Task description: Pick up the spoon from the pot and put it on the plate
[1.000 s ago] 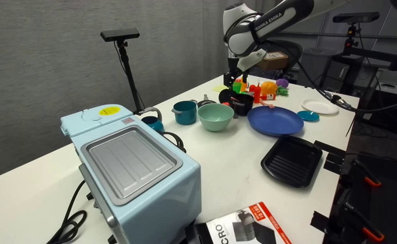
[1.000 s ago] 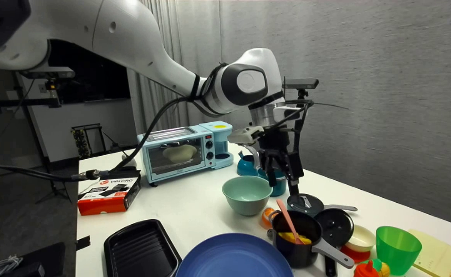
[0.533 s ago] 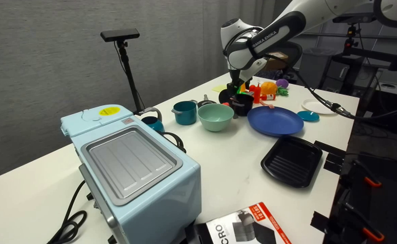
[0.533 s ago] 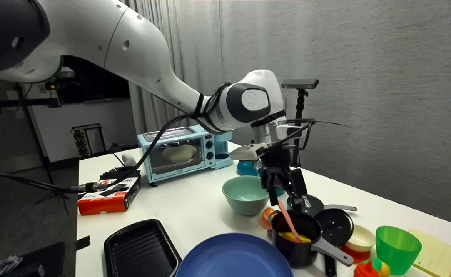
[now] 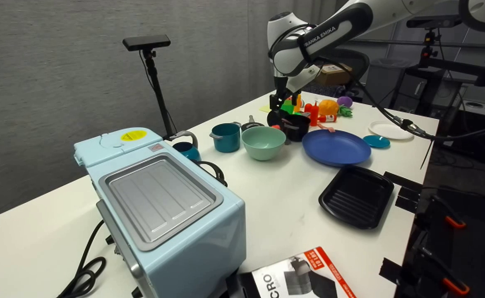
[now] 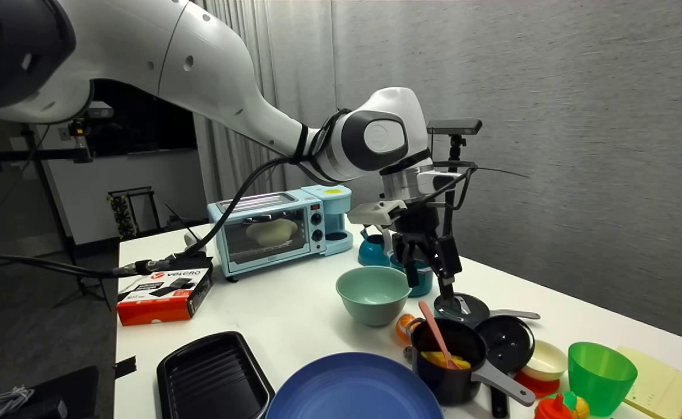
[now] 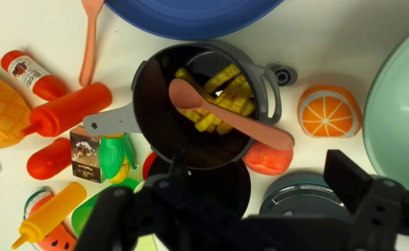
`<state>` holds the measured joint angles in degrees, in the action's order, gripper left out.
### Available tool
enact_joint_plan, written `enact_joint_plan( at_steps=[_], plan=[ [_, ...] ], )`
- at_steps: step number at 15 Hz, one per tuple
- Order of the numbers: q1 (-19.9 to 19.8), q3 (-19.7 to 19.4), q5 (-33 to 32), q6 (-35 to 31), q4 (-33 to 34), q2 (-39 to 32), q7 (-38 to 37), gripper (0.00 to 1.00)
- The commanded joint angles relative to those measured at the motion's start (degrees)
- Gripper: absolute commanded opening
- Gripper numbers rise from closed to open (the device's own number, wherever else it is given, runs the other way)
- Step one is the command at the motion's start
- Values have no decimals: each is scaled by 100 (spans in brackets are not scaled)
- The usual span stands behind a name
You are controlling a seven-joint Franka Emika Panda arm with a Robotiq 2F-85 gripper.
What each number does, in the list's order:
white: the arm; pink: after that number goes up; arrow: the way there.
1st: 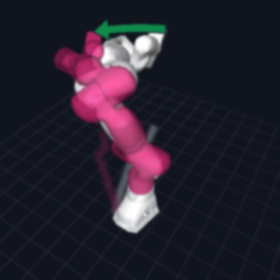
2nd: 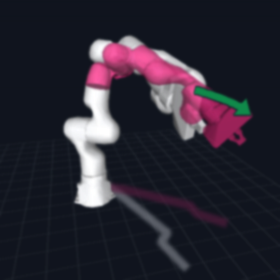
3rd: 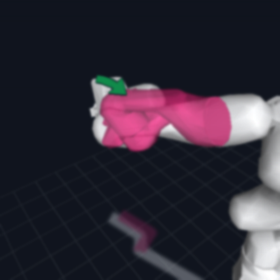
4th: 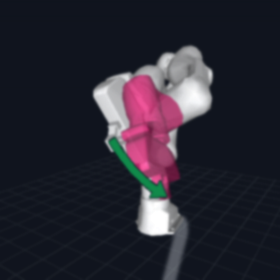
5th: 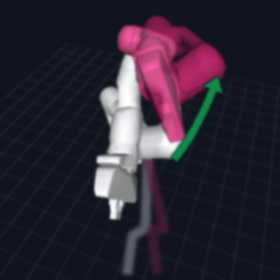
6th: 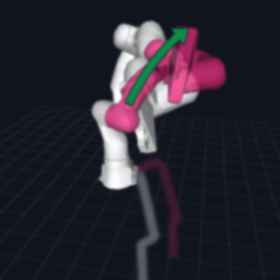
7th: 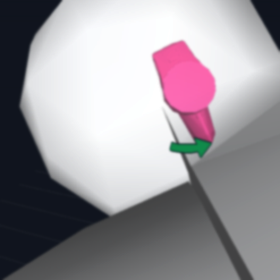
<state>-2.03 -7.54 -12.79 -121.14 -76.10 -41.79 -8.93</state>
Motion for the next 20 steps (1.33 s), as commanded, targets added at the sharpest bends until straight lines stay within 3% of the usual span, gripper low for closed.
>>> enact_joint_plan(
  at_steps=[1,12,20],
  plan=[
    [-3,14,30,-69,178,-121,133,100],
    [46,-62,-201,-69,84,-183,184,100],
    [251,-252,-483,89,397,-547,-120,100]
  ],
)
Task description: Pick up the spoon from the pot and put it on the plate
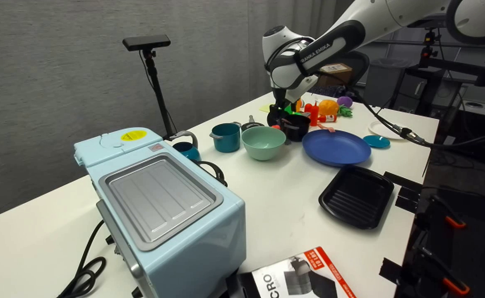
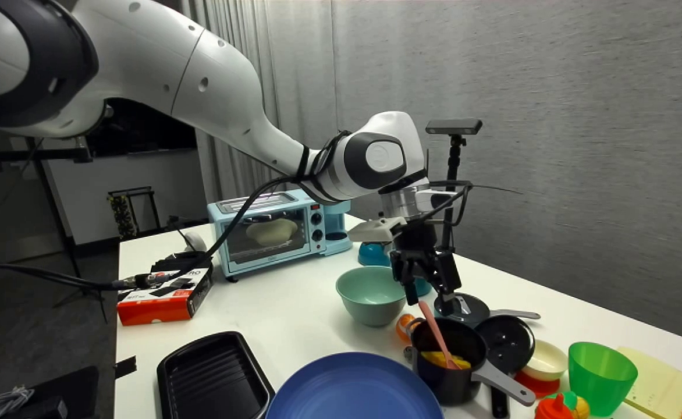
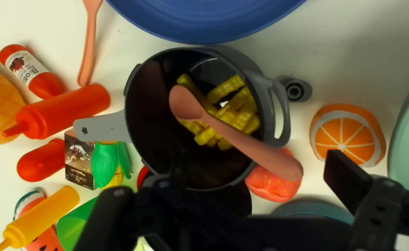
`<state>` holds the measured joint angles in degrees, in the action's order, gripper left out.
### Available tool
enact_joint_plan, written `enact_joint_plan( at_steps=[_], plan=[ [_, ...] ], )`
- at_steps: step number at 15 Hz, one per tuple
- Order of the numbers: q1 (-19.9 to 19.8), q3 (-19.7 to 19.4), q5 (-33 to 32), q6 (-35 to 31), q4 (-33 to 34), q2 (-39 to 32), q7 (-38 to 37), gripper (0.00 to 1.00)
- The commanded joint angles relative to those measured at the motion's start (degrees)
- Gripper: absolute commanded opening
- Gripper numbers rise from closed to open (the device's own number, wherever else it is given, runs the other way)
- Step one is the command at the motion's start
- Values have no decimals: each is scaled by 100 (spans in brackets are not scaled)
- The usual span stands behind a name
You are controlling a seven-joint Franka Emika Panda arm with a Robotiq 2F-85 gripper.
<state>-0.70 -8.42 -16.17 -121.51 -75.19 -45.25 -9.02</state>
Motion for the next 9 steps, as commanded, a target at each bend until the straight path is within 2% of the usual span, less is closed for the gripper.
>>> enact_joint_plan(
  at_steps=[1,3,9],
  plan=[
    [117,-176,-151,132,322,-207,-123,100],
    [122,-213,-166,128,357,-225,-166,74],
    [100,-258,-134,212,373,-216,-190,27]
  ],
)
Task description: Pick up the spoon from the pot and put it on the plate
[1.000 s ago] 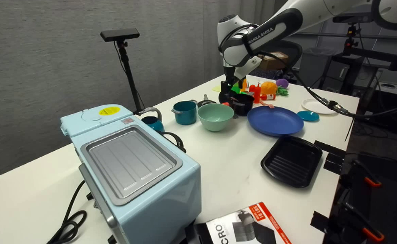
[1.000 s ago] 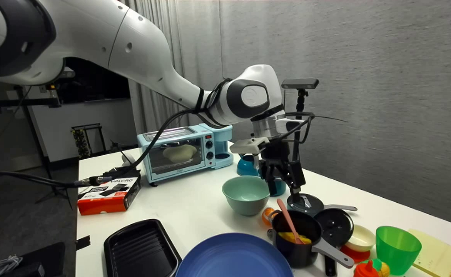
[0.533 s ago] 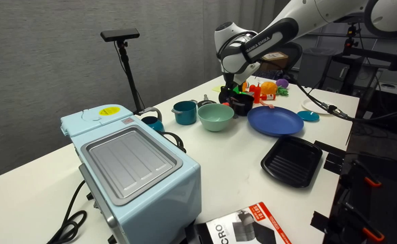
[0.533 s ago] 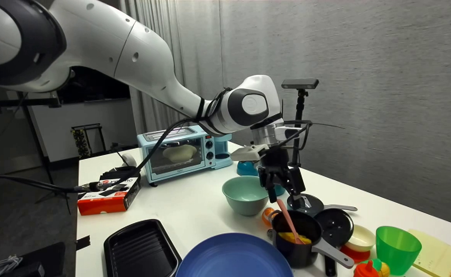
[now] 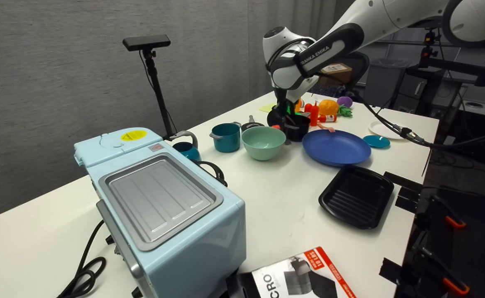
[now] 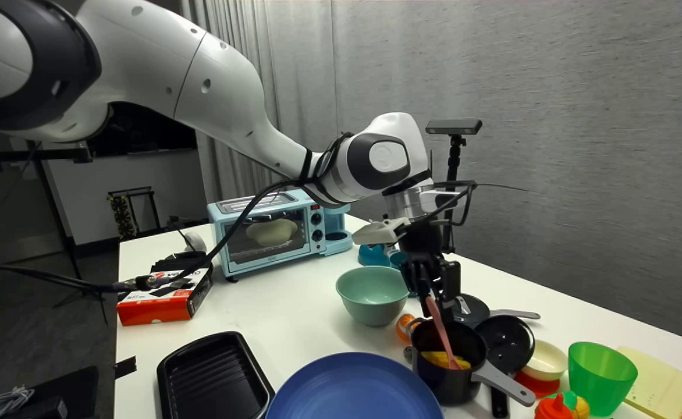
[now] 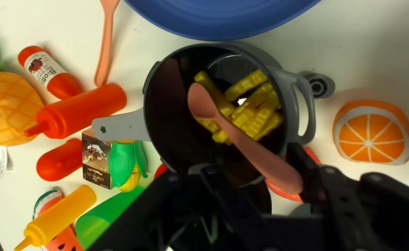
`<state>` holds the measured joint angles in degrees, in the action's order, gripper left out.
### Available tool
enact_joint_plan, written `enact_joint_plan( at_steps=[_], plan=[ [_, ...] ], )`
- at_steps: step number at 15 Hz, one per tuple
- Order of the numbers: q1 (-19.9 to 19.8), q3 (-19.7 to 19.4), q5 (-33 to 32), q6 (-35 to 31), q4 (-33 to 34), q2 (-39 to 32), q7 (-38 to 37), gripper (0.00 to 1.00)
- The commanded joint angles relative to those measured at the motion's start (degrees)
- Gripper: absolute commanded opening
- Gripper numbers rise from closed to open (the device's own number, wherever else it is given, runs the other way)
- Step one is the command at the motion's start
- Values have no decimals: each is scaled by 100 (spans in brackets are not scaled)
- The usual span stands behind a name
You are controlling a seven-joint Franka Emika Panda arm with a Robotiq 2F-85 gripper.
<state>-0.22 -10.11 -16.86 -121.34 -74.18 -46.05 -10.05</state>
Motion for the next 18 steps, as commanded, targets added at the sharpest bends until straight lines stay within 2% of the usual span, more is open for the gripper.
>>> enact_joint_plan(
  at_steps=[1,2,4,11,15,18],
  plan=[
    [48,-96,-70,212,274,-127,-75,20],
    [49,-104,-74,230,277,-121,-78,11],
    [52,-115,-82,294,276,-85,-68,0],
    [78,48,2,462,267,446,175,3],
    [143,167,43,551,143,1029,171,3],
    [137,385,207,881,-71,1553,331,3]
  ],
)
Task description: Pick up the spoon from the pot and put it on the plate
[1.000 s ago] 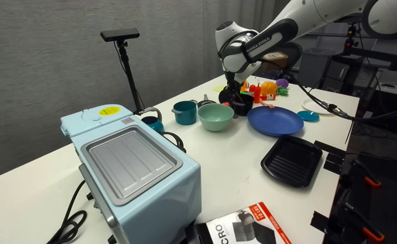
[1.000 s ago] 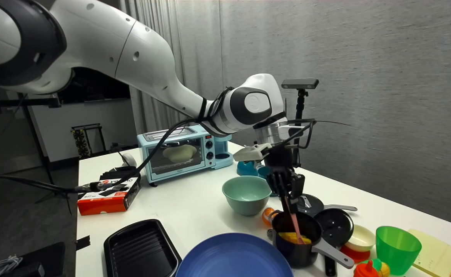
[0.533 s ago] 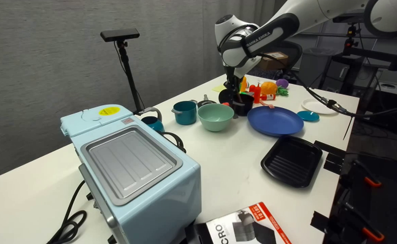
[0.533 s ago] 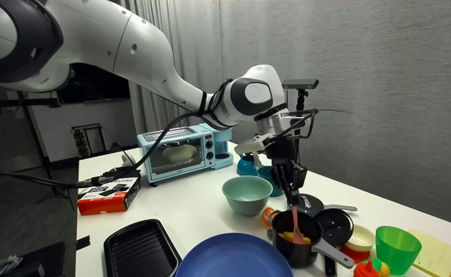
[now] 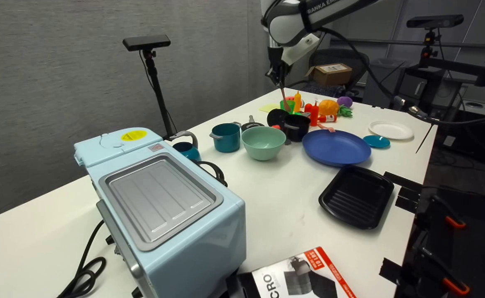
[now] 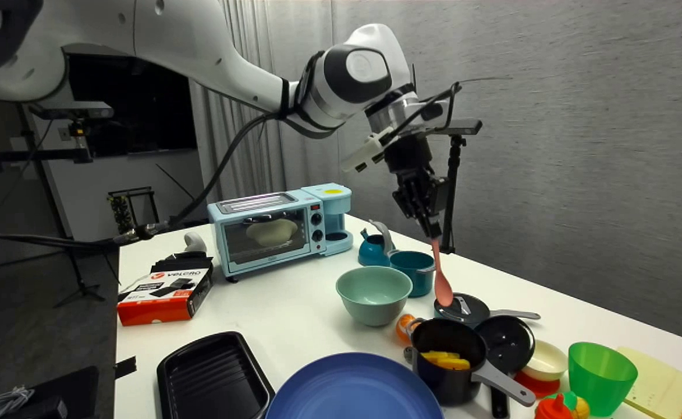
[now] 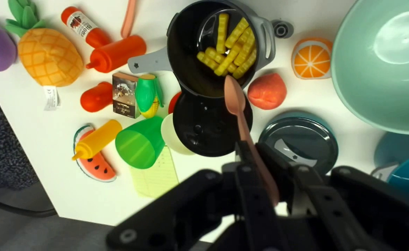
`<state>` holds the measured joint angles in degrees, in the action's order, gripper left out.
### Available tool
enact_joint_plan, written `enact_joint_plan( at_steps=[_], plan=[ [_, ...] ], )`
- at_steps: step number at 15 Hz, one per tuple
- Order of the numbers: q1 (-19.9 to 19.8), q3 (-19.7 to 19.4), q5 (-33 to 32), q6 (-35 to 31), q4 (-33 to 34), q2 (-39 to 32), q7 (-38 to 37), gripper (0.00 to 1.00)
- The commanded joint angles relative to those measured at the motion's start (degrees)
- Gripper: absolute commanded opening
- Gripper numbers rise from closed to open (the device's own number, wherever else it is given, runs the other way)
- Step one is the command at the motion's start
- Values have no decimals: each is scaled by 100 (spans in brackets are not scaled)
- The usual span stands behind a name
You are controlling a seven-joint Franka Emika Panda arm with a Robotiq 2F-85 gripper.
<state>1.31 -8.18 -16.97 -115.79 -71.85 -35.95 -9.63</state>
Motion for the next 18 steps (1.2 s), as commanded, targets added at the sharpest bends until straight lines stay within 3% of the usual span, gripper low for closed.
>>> enact_joint_plan(
  at_steps=[1,6,11,14,18],
  plan=[
    [-31,290,317,441,-410,718,386,3],
    [0,506,449,1146,-1285,1632,490,3],
    [-112,527,432,1626,-2178,2105,587,3],
    [-203,496,450,1322,-2620,2129,599,3],
    [-397,427,519,412,-3258,2132,728,3]
  ],
)
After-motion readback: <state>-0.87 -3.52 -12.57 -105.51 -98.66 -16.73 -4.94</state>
